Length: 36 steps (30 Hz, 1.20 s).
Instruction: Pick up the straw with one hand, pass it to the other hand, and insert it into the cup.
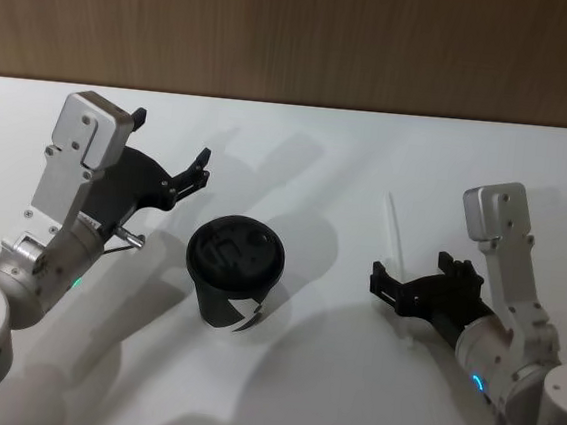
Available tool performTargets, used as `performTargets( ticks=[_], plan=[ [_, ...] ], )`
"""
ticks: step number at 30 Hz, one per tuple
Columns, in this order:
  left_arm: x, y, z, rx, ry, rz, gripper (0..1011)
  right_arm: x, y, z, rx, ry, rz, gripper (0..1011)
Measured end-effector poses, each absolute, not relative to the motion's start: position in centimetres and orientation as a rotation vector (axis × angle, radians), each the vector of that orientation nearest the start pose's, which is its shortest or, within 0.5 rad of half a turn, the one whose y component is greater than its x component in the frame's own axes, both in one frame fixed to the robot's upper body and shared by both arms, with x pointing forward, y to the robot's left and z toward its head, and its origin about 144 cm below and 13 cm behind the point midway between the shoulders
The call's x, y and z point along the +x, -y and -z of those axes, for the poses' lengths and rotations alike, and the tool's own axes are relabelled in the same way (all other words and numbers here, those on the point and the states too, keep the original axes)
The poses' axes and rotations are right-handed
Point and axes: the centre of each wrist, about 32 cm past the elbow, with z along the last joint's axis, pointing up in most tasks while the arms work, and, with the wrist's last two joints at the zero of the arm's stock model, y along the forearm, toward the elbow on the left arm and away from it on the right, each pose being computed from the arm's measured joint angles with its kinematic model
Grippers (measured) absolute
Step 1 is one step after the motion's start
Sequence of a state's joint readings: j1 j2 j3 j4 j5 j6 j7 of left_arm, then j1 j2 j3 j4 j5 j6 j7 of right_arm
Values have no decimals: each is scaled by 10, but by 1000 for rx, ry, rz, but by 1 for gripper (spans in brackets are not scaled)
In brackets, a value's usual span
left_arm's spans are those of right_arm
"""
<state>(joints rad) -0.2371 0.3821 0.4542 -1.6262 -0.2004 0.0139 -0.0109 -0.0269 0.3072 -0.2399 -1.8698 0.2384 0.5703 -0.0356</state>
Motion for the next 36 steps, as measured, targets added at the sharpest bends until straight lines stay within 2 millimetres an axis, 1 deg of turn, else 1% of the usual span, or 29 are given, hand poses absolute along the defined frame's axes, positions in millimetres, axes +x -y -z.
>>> performTargets(
  ticks=[8, 9, 13, 15, 20, 21, 23, 24, 28, 30, 31, 33, 34, 36],
  plan=[
    [492, -198, -1204, 61, 268, -1124, 1001, 431, 219, -1208, -395, -193, 1299, 994],
    [492, -198, -1204, 61, 268, -1124, 1001, 431, 220, -1208, -398, -195, 1300, 962],
    [492, -198, -1204, 61, 268, -1124, 1001, 430, 220, -1207, -403, -200, 1302, 888],
    [492, -198, -1204, 61, 268, -1124, 1001, 430, 220, -1207, -406, -204, 1300, 810],
    [492, -198, -1204, 61, 268, -1124, 1001, 429, 220, -1206, -414, -212, 1297, 688],
    [492, -198, -1204, 61, 268, -1124, 1001, 429, 219, -1206, -415, -213, 1296, 629],
    [492, -198, -1204, 61, 268, -1124, 1001, 428, 219, -1206, -419, -217, 1293, 551],
    [492, -198, -1204, 61, 268, -1124, 1001, 428, 219, -1206, -420, -218, 1292, 551],
    [492, -198, -1204, 61, 268, -1124, 1001, 427, 218, -1206, -424, -224, 1289, 407],
    [492, -198, -1204, 61, 268, -1124, 1001, 427, 217, -1205, -426, -226, 1287, 366],
    [492, -198, -1204, 61, 268, -1124, 1001, 426, 217, -1205, -427, -227, 1286, 307],
    [492, -198, -1204, 61, 268, -1124, 1001, 426, 216, -1205, -429, -229, 1285, 277],
    [492, -198, -1204, 61, 268, -1124, 1001, 426, 216, -1205, -430, -229, 1285, 210],
    [492, -198, -1204, 61, 268, -1124, 1001, 426, 216, -1204, -431, -230, 1284, 171]
  ],
)
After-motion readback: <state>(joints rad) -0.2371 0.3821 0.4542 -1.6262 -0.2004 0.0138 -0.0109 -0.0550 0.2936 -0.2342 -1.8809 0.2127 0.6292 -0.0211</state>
